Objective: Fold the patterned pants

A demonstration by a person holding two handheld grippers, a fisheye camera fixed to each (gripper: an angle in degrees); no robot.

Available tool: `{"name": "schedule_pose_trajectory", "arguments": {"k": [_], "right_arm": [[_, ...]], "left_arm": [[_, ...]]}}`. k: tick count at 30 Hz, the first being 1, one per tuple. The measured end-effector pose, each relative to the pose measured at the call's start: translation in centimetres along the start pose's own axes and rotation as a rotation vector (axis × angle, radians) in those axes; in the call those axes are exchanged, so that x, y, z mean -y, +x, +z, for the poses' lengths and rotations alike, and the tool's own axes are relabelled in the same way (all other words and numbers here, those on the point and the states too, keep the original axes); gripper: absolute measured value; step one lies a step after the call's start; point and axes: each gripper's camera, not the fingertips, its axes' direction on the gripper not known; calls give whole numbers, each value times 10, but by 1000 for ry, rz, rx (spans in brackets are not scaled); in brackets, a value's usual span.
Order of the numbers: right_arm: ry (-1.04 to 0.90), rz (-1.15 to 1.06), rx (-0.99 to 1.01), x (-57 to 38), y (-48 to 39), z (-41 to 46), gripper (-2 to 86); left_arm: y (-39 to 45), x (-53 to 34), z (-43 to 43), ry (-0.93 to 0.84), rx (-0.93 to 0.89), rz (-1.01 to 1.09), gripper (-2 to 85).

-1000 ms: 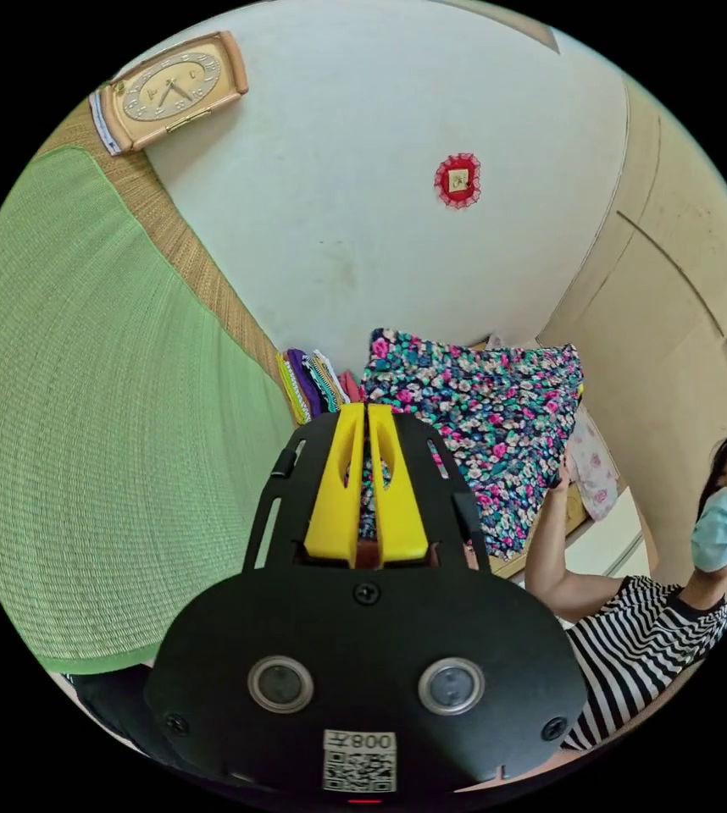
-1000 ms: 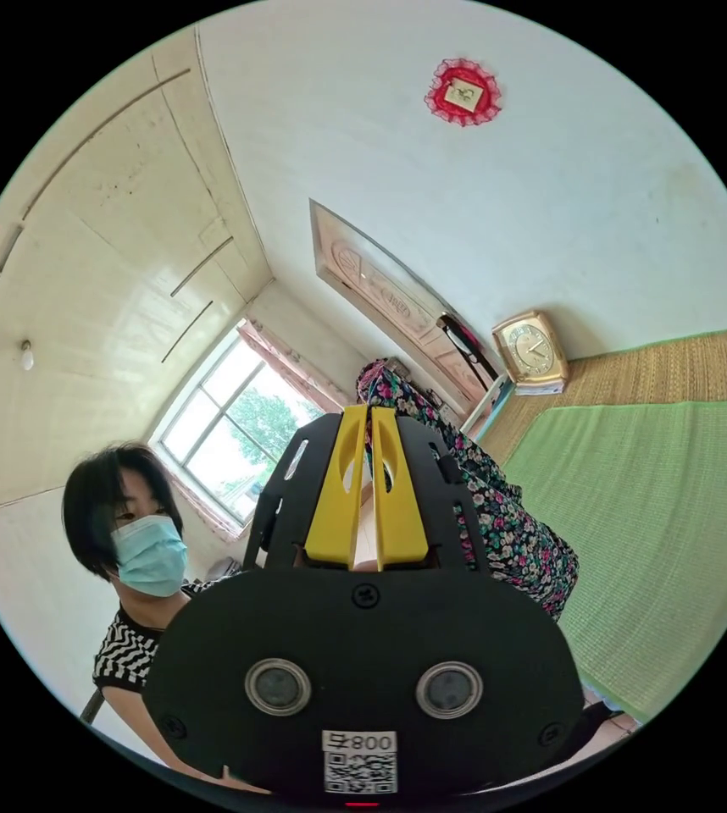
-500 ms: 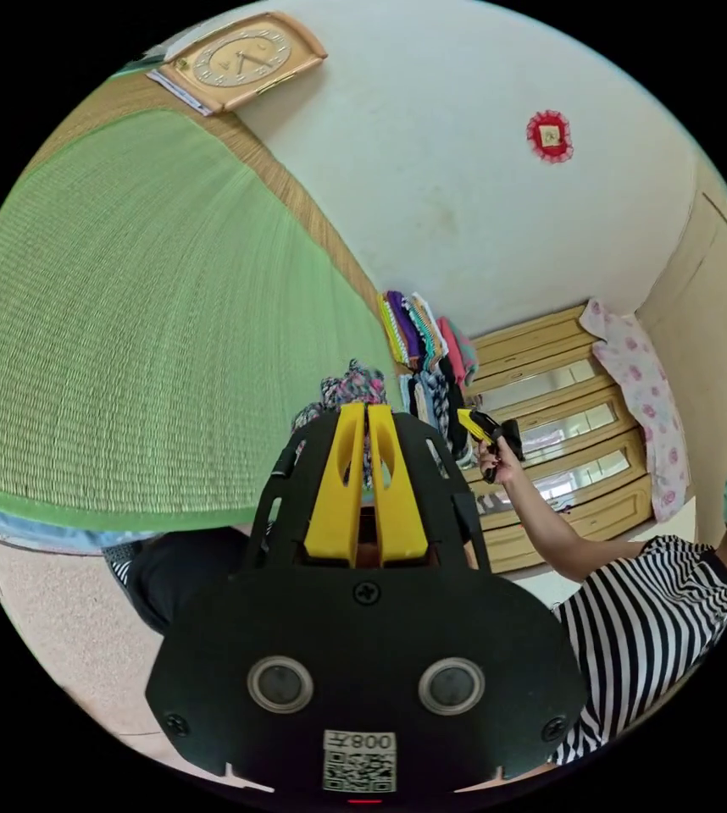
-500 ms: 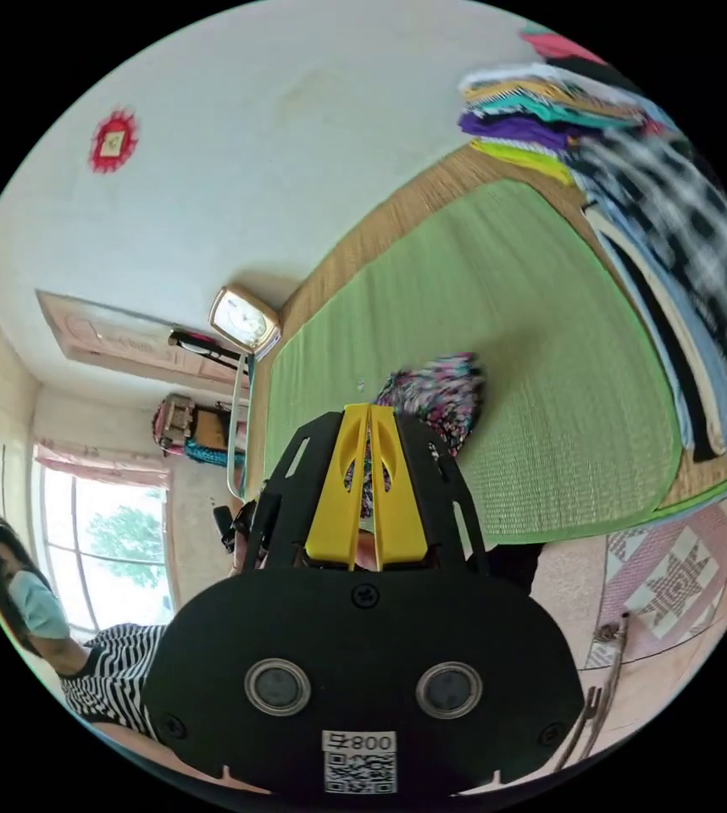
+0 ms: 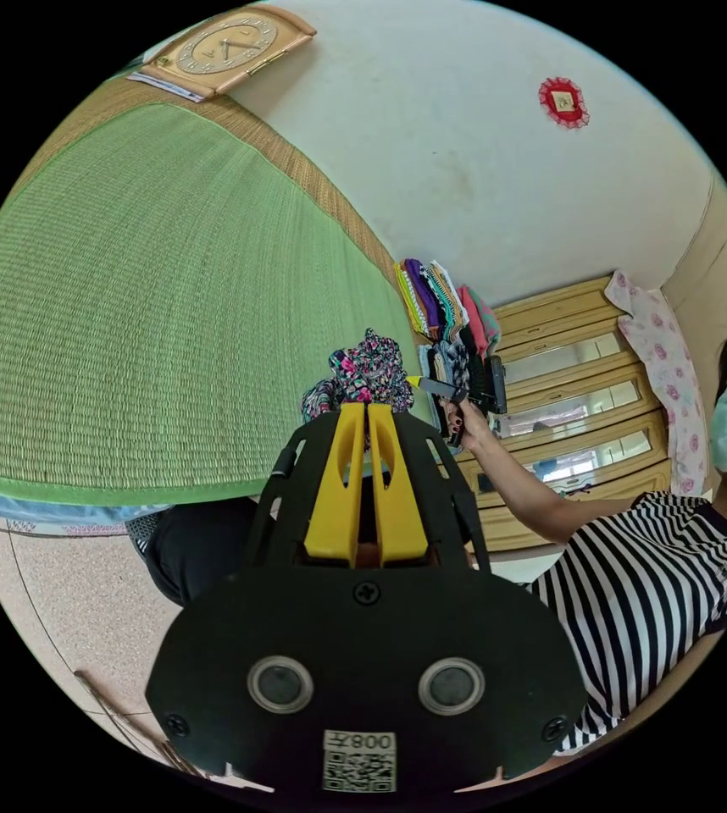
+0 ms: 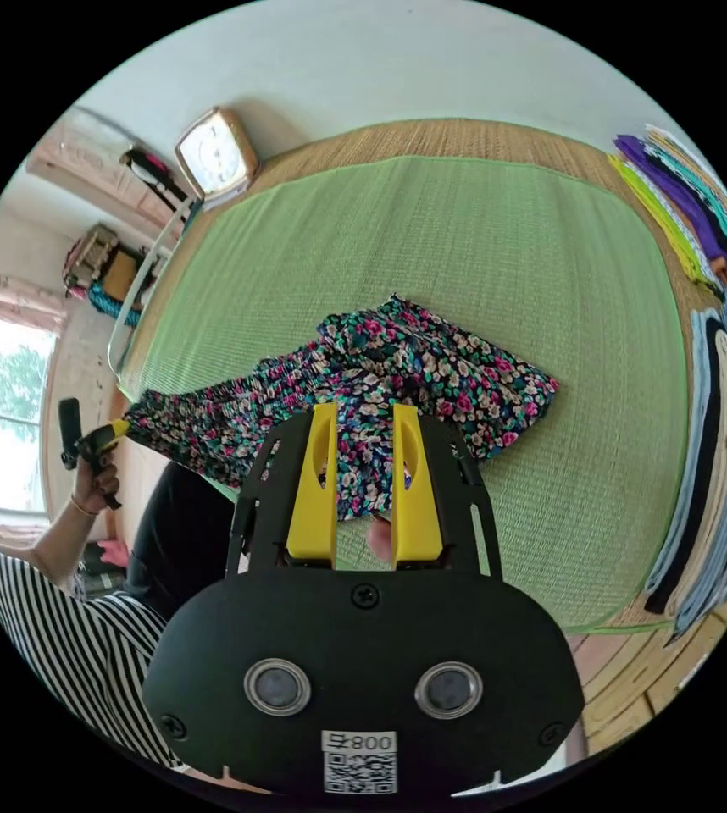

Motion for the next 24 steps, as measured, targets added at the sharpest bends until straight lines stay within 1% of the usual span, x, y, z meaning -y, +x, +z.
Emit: {"name": "schedule_pose_trajectory", "arguments": {"k": [2,4,9,12,15,17,18,20,21,23,24], "right_arm": [[-54,-11,-25,8,-3,15,81],[-62,7,-27,10,-2,19,60],[-27,27,9,8,-1,14,15],[61,44,4,0,-4,-10,8],[230,77,-16,-14,-5,-58,5],[400,94,-28,-28,-7,-105,5],[441,93,-32,-31,-8,-117,5],[608,85,-76,-41,-19,-163,5],[645,81,-84,-42,-23,-173,5],[786,34,-110,-33,-42,-212,6],[817,16,-113,-28,-49,-221,6]], "left_arm": [[3,-2,-2,-5,-3,-5,3],[8,-3,-3,-9,-3,1,3],[26,-6,-12,-16,-24,47,3],[41,-6,-21,-10,-70,92,3],[61,-5,-30,-14,-125,168,3],[78,-2,-36,-9,-192,241,4],[83,-1,-37,-5,-211,258,4],[101,5,-43,20,-288,336,4],[105,7,-45,30,-305,355,4],[121,15,-57,90,-349,429,3],[124,18,-62,113,-357,443,3]]}}
